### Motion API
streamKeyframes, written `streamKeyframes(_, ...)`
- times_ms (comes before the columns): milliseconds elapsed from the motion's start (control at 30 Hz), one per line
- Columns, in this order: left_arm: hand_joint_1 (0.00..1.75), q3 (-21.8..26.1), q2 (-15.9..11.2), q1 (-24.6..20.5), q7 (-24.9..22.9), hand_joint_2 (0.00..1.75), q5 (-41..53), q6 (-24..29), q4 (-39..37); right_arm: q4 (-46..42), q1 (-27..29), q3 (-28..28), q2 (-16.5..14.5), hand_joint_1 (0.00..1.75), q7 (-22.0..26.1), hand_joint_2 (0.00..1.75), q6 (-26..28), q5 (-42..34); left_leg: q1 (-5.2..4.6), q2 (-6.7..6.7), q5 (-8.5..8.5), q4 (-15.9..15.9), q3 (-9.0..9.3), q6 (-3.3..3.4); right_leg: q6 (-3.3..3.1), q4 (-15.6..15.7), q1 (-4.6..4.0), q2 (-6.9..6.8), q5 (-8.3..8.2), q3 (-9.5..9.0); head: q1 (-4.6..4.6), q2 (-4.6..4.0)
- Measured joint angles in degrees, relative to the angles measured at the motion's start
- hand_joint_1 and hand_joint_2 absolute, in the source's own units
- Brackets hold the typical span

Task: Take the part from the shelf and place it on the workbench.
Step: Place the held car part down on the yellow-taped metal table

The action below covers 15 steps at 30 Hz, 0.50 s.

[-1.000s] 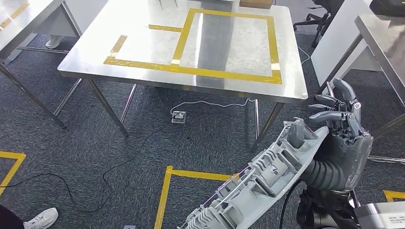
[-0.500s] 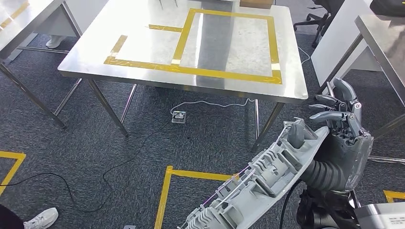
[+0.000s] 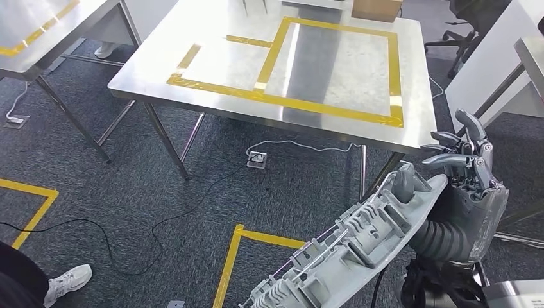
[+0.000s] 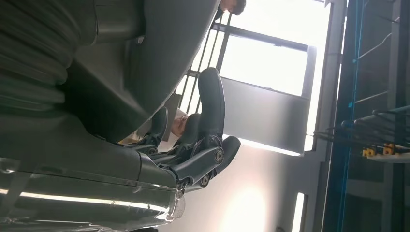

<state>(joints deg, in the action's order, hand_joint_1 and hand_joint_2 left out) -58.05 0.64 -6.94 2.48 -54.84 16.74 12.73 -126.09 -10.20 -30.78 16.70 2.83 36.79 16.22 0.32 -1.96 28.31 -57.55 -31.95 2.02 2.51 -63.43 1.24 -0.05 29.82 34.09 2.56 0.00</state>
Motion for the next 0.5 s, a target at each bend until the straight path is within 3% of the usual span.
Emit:
streamKeyframes(67,0.00,0.00,-0.01,-0.06,0.01,1.75,0.04,-0.01,0.00,-0.01,-0.04,-0.01,0.00,1.75,0.01,1.75,0.00,-0.01,-0.03,-0.22,0.45,-0.16,0.19,-0.70,-0.47,5.34,-0.16,0.32,-2.07,-2.04,0.27,0.00)
streamKeyframes(167,0.00,0.00,-0.01,0.00,0.02,1.75,0.06,0.00,-0.01,-0.03,0.00,0.02,0.02,1.75,0.03,1.75,0.00,-0.02,0.06,-0.10,0.66,-0.05,0.00,-1.74,-1.60,6.33,-0.53,0.62,-1.32,-2.38,-0.12,0.00)
streamKeyframes(233,0.00,0.00,-0.02,0.03,0.02,1.75,0.05,0.03,-0.01,-0.02,0.02,0.08,0.03,1.75,0.03,1.75,0.00,0.02,0.09,0.84,1.36,-0.72,-0.10,-2.46,-2.28,6.68,-0.41,0.55,-1.31,-2.78,-0.64,0.00)
streamKeyframes(300,0.00,0.00,-0.05,-0.05,0.01,1.75,0.05,0.06,-0.01,-0.04,0.03,0.15,0.01,1.75,0.03,1.75,0.00,0.04,0.15,2.01,3.84,-5.75,-2.54,-3.02,-2.89,7.00,-0.25,0.27,-1.15,-3.38,-1.43,0.00)
streamKeyframes(367,0.00,0.00,-0.05,-0.06,-0.01,1.75,0.05,0.07,-0.01,-0.02,0.11,0.18,0.00,1.75,0.03,1.75,0.00,0.03,0.25,2.24,6.68,-13.92,-7.29,-3.27,-3.20,6.99,-0.32,-0.01,-0.72,-3.78,-2.39,0.00)
streamKeyframes(400,0.00,0.00,-0.05,-0.01,-0.02,1.75,0.05,0.07,-0.01,-0.01,0.17,0.19,0.00,1.75,0.03,1.75,0.00,0.03,0.27,2.18,7.02,-16.68,-9.25,-3.30,-3.22,6.97,-0.34,-0.09,-0.47,-4.01,-2.73,0.00)
streamKeyframes(433,0.00,0.00,-0.05,0.04,-0.03,1.75,0.04,0.07,-0.01,-0.01,0.20,0.19,0.00,1.75,0.03,1.75,0.00,0.03,0.26,2.12,6.28,-17.54,-10.28,-3.28,-3.16,6.96,-0.34,-0.13,-0.17,-4.32,-2.97,0.00)
streamKeyframes(467,0.00,0.00,-0.05,0.06,-0.04,1.75,0.04,0.07,-0.01,-0.01,0.22,0.20,-0.01,1.75,0.03,1.75,0.00,0.04,0.25,2.09,4.28,-16.05,-10.09,-3.17,-3.06,6.94,-0.34,-0.14,0.21,-4.80,-3.25,0.00)
streamKeyframes(500,0.00,0.00,-0.05,0.08,-0.05,1.75,0.04,0.07,-0.01,-0.01,0.24,0.21,-0.02,1.75,0.03,1.75,0.00,0.04,0.23,2.11,1.44,-12.62,-8.91,-2.96,-2.90,6.92,-0.34,-0.15,0.68,-5.43,-3.52,0.00)
